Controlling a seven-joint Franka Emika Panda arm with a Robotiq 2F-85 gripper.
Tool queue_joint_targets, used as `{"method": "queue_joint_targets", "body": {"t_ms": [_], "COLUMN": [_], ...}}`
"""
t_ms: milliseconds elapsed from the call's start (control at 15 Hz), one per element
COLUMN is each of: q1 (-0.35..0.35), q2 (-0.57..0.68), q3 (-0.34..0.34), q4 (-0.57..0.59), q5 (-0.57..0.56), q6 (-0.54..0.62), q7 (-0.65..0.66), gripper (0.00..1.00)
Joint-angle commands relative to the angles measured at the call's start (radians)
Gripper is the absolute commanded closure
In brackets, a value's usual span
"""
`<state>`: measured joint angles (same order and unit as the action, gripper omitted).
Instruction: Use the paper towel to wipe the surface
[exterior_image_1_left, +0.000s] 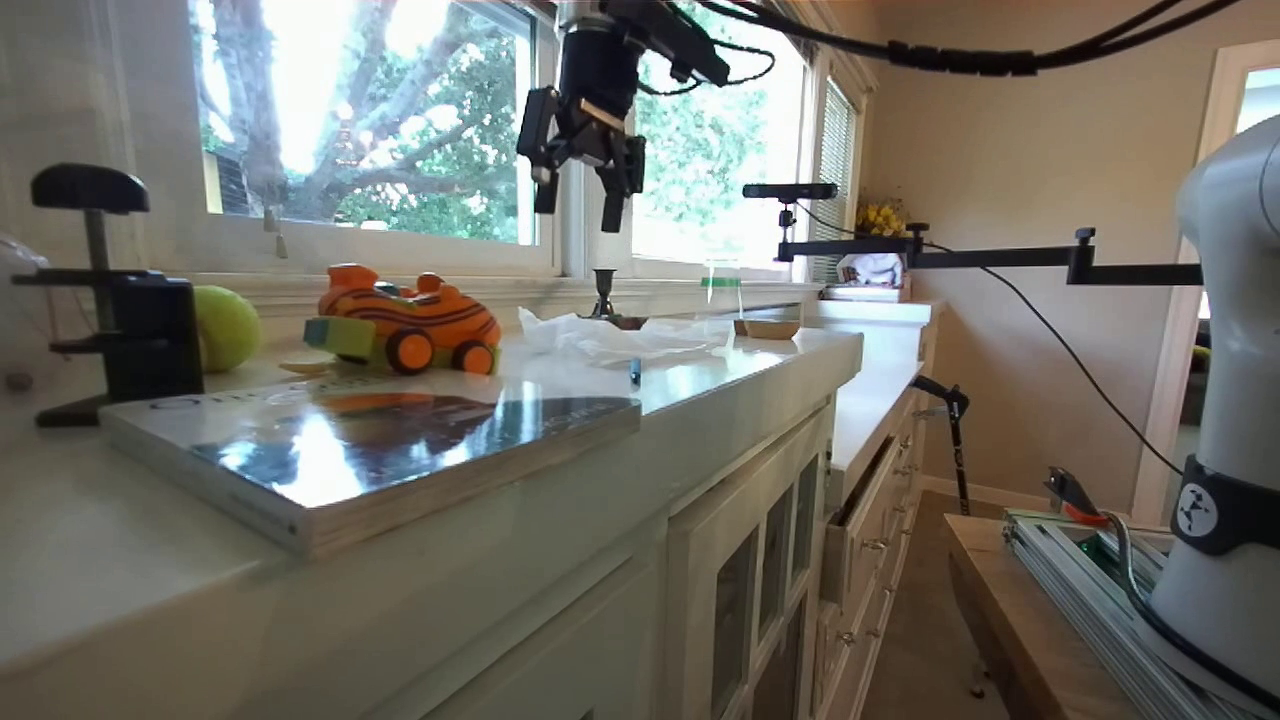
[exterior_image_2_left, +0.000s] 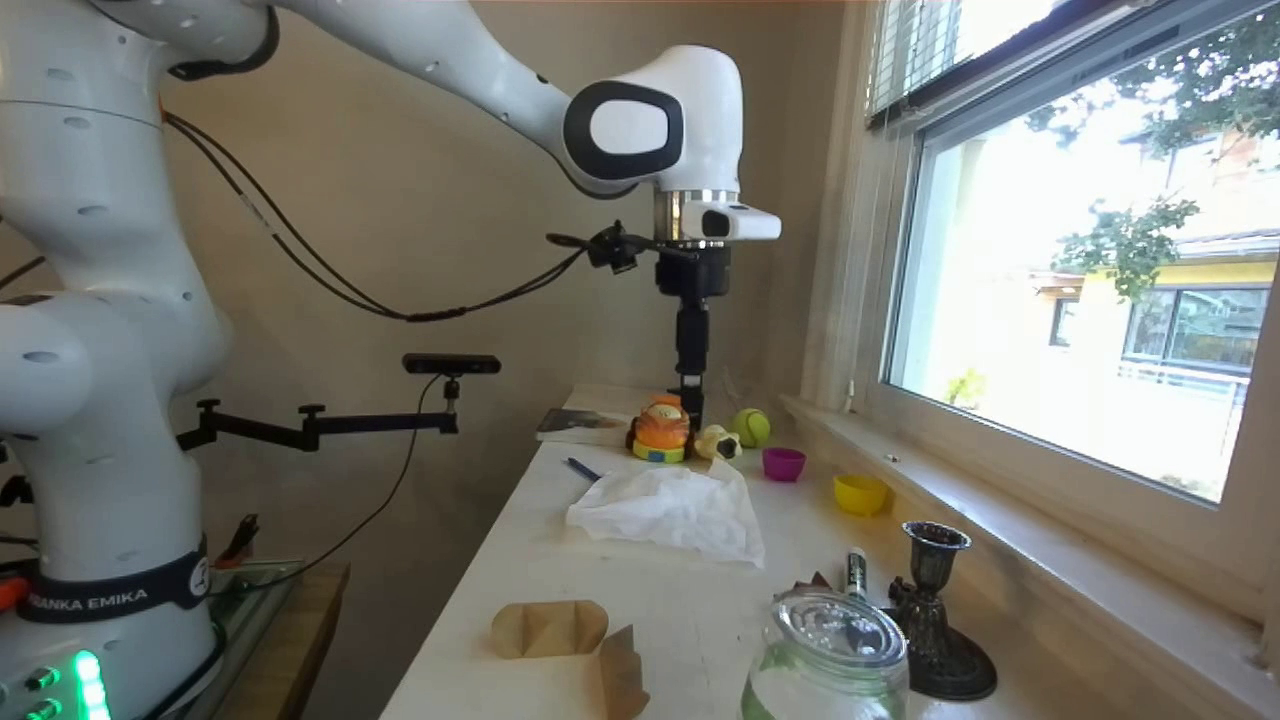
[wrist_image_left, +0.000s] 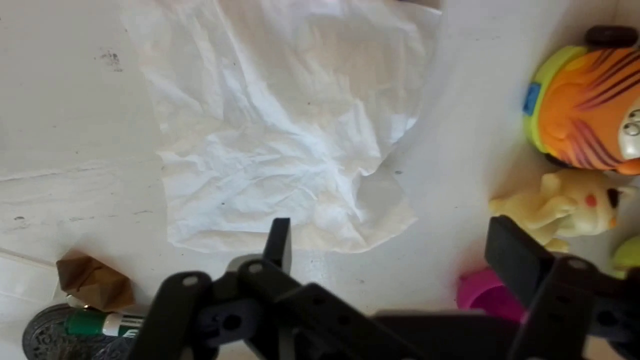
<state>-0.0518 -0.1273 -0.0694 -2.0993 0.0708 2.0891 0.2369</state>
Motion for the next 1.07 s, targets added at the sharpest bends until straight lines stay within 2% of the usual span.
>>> {"method": "queue_joint_targets", "body": {"t_ms": [0, 200, 533, 800, 867, 1000], "q1": [-0.002, -0.007, -0.010, -0.011, -0.008, -0.008], "q2": [-0.022, -0.020, -0.024, -0.025, -0.017, -0.017], "q3": [-0.009, -0.007, 0.000, 0.004, 0.001, 0.001], "q4": [0.055, 0.085, 0.102, 0.102, 0.088, 0.090], "q5": [0.070, 0.031, -0.039, -0.086, -0.053, -0.065], "q6": [-0.124, -0.184, -0.216, -0.205, -0.183, -0.183], "q7": [-0.104, -0.133, -0.145, -0.128, -0.128, -0.128], "gripper": [0.00, 0.00, 0.00, 0.00, 0.00, 0.00]}}
